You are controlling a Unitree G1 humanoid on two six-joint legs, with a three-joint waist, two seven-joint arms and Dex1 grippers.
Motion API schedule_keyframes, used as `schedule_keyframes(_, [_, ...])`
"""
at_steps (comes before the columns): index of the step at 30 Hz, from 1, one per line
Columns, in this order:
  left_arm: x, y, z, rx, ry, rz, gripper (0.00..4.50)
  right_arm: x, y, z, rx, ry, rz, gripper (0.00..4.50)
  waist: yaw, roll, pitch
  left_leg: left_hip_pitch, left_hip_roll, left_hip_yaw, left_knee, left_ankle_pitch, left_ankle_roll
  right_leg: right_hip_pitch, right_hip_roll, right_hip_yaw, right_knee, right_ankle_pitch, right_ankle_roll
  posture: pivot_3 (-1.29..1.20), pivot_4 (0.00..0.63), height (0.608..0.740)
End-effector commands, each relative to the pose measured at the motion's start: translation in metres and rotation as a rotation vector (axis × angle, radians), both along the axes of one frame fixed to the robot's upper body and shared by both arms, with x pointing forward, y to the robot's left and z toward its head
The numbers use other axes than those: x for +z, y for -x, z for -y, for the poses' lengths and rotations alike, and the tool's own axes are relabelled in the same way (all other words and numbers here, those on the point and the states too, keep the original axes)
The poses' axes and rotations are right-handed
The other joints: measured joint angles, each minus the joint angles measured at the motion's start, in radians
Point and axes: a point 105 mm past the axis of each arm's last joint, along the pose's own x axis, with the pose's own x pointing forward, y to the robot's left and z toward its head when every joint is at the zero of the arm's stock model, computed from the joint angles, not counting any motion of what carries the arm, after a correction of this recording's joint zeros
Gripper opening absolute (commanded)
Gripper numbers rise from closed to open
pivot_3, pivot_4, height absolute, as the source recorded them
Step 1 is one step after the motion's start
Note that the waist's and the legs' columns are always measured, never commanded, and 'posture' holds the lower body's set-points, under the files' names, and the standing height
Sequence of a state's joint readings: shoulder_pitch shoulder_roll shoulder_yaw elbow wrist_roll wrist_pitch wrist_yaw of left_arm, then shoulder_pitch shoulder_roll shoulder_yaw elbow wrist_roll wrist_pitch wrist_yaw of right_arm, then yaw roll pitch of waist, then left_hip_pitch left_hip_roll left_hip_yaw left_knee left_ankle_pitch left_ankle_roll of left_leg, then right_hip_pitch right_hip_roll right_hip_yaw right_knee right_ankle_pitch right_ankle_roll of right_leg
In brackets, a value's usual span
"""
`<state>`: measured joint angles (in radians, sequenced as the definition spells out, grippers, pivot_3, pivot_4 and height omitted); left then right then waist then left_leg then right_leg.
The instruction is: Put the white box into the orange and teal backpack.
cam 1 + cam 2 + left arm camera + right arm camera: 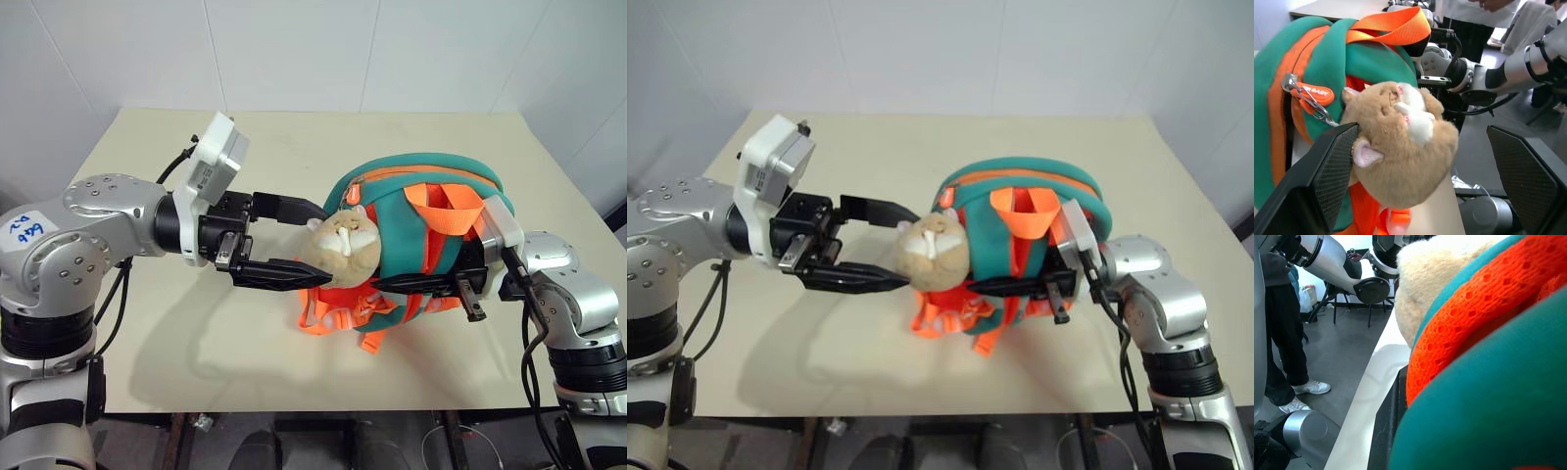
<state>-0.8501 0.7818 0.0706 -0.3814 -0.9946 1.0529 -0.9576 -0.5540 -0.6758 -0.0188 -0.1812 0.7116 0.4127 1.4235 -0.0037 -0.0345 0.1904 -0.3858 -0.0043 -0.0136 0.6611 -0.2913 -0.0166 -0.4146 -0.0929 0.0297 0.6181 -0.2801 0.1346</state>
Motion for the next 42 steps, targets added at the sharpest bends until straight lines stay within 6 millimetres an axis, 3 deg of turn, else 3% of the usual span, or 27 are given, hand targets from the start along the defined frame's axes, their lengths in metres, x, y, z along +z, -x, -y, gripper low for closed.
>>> schedule_keyframes(1, [-0.001,0.002,0.004,-0.028,-0.026,0.022,4.45,0.007,0.004,-0.001,0.011,-0.017,0.048,0.50,-0.001,0.000,0.000,0.000,0.000,0.000,0.000,0.000,0.000,0.000,0.000,0.000,0.000,0.000,0.000,0.00,0.150,0.740])
schedule_keyframes(13, [-0.014,0.003,0.012,-0.099,-0.082,0.018,4.45,0.008,0.003,0.000,-0.003,-0.023,0.054,0.50,-0.001,0.000,0.000,0.000,0.000,0.000,-0.001,0.000,0.000,0.000,0.000,0.000,-0.001,0.000,0.000,0.00,0.150,0.740])
schedule_keyframes(16, [-0.018,-0.001,0.014,-0.100,-0.109,0.038,3.85,0.008,0.003,-0.001,-0.003,-0.024,0.056,0.50,0.000,0.000,0.000,0.000,0.000,0.000,-0.001,0.000,0.000,0.000,0.000,0.000,-0.001,0.000,0.000,0.00,0.150,0.740])
schedule_keyframes(24, [-0.028,-0.009,0.018,-0.122,-0.172,0.073,1.34,0.008,0.004,-0.001,-0.007,-0.025,0.061,0.50,-0.001,0.000,0.000,0.000,0.000,0.000,-0.001,0.000,0.000,0.000,0.000,0.000,-0.001,0.000,0.000,0.00,0.150,0.740])
schedule_keyframes(29, [-0.028,-0.010,0.024,-0.144,-0.173,0.088,0.20,0.007,0.007,-0.001,-0.010,-0.028,0.060,0.50,-0.001,0.000,0.000,0.000,0.000,0.000,-0.001,0.000,0.001,0.000,0.000,0.000,-0.002,0.000,0.000,0.00,0.150,0.740])
schedule_keyframes(36, [-0.025,-0.006,0.023,-0.187,-0.190,0.100,0.13,0.006,0.009,-0.002,-0.010,-0.032,0.059,0.50,0.000,0.000,0.000,0.000,0.000,0.000,-0.001,0.000,0.001,0.000,0.001,0.000,-0.001,0.000,0.000,0.00,0.150,0.740])
schedule_keyframes(40, [0.015,-0.014,0.007,-0.151,-0.124,0.194,0.13,0.005,0.009,0.000,-0.019,-0.031,0.058,0.50,0.000,0.001,0.001,0.000,0.000,0.000,-0.001,0.000,0.001,0.000,0.001,-0.001,-0.001,0.000,0.000,0.00,0.150,0.740])
schedule_keyframes(42, [0.025,-0.017,0.003,-0.134,-0.107,0.213,0.13,0.005,0.009,0.000,-0.024,-0.029,0.057,0.50,0.000,0.001,0.001,0.000,0.000,-0.001,-0.001,0.000,0.001,0.000,0.001,-0.001,-0.002,0.000,0.000,0.00,0.150,0.740])
